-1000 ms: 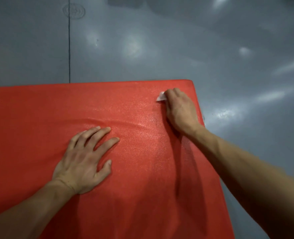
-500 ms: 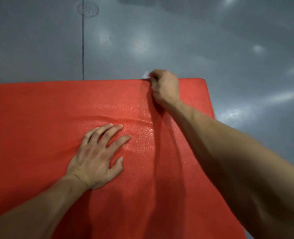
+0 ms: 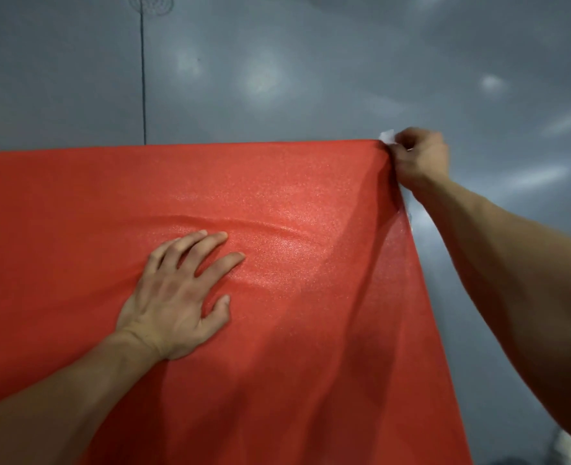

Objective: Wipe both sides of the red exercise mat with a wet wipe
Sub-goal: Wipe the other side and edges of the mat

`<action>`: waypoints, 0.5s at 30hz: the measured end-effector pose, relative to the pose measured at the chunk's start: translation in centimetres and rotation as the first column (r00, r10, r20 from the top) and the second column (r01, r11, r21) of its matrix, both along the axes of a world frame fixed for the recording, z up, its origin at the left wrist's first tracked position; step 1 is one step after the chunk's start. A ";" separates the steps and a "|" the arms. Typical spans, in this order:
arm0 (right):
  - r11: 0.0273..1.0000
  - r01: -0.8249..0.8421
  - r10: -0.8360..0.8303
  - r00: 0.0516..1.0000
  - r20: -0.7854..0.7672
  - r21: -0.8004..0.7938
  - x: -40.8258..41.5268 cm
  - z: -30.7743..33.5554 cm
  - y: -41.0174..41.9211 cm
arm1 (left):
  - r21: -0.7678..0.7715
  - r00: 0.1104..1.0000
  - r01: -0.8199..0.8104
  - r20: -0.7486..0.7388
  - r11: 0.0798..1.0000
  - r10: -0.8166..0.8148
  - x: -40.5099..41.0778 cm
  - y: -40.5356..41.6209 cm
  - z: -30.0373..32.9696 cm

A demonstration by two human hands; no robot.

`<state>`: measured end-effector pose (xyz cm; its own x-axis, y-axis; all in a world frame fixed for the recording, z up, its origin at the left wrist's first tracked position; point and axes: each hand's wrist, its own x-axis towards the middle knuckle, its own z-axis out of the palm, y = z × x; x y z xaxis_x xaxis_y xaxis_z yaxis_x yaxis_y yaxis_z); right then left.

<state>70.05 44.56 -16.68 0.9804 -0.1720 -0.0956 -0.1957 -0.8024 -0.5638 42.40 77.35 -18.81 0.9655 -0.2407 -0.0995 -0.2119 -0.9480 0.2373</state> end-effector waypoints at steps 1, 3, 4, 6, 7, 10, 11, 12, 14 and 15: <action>0.998 0.016 -0.017 1.000 0.012 0.054 -0.7 -0.1 0.0 | -0.002 1.000 0.000 0.006 1.000 0.000 0.0 0.0 -0.1; 0.994 0.027 -0.028 1.000 0.013 0.101 -2.4 -0.4 -0.9 | -0.003 1.000 0.001 0.015 1.000 -0.001 0.1 0.0 -0.3; 0.996 0.014 -0.014 1.000 0.002 0.093 -3.6 -0.3 -1.6 | -0.003 1.000 0.001 0.013 1.000 -0.001 0.0 0.0 -0.3; 0.996 -0.043 0.046 0.998 -0.041 0.080 -5.5 0.2 -2.8 | 0.000 1.000 -0.004 0.019 1.000 0.004 -0.1 -0.1 -0.2; 0.995 -0.071 0.076 0.995 -0.066 0.076 -5.7 0.4 -3.0 | 0.004 1.000 -0.003 0.021 1.000 0.003 -0.1 0.0 -0.2; 0.989 -0.145 0.145 0.989 -0.010 -0.004 -3.1 1.0 -1.4 | 0.003 1.000 0.000 0.014 1.000 0.000 -0.1 -0.1 -0.2; 0.988 -0.154 0.155 0.987 0.035 -0.010 -1.8 1.0 -0.3 | 0.006 1.000 -0.002 0.011 1.000 0.002 -0.1 -0.1 -0.1; 0.983 -0.180 0.182 0.981 0.063 -0.032 -0.6 0.9 0.7 | 0.006 1.000 -0.005 0.012 1.000 0.005 -0.1 -0.1 -0.2; 0.956 -0.263 0.270 0.962 0.041 -0.132 0.8 0.6 2.5 | 0.005 1.000 -0.005 0.023 1.000 0.005 0.0 -0.2 -0.2; 0.940 -0.294 0.301 0.954 0.015 -0.171 0.9 0.4 2.9 | 0.004 1.000 -0.002 0.028 1.000 0.002 0.0 -0.2 -0.2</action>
